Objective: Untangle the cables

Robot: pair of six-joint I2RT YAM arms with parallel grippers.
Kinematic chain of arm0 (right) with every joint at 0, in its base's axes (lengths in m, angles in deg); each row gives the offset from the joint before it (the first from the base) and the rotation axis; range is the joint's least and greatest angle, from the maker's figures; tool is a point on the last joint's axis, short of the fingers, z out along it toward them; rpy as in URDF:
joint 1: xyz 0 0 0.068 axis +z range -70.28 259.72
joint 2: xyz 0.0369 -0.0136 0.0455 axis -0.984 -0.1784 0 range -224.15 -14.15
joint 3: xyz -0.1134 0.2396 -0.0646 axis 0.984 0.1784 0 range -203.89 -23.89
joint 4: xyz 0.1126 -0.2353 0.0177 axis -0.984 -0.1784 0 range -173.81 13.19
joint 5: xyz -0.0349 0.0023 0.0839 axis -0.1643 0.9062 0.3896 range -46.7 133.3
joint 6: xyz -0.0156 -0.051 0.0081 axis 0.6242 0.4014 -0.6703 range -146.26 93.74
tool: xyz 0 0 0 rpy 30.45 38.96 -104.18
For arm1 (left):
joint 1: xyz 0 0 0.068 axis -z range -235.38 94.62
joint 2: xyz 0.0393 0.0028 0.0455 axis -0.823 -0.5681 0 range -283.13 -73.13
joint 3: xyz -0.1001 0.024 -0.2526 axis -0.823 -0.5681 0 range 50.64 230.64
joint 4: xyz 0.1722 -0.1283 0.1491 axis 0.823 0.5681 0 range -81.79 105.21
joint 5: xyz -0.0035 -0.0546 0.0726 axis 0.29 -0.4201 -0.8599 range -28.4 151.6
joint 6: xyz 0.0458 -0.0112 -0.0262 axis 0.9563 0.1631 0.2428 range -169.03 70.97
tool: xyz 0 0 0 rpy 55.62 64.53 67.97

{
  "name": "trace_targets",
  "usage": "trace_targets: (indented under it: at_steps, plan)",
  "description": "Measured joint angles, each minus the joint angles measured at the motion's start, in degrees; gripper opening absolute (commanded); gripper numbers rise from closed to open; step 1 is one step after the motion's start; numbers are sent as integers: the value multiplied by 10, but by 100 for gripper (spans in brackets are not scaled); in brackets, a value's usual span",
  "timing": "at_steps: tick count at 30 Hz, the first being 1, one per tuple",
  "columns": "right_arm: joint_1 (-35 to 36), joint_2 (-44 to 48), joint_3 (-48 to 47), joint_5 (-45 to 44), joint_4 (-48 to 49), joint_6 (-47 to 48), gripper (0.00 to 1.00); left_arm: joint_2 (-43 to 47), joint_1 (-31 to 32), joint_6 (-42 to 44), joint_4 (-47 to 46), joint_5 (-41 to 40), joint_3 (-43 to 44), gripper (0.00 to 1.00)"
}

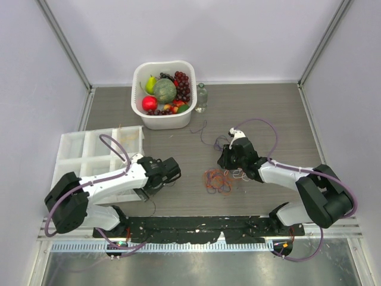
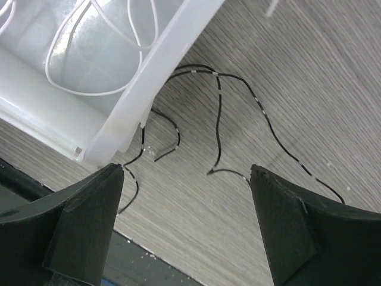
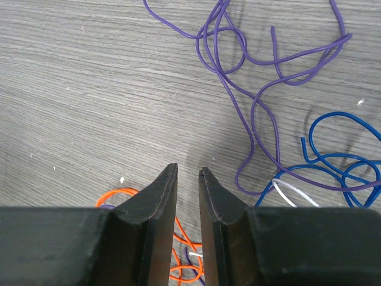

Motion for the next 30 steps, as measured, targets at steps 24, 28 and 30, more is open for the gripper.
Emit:
trace_targets:
  at_steps: [24,28,30]
  plan:
    - [-2,6,4,2,3,0,26,-96,53,-94,-37,-56,-36,5]
    - [-2,6,4,2,3,0,26,-93,65,-85,-32,-75,-25,0]
    - [-2,6,4,2,3,0,27,-79,69,-68,-24,-94,-10,0]
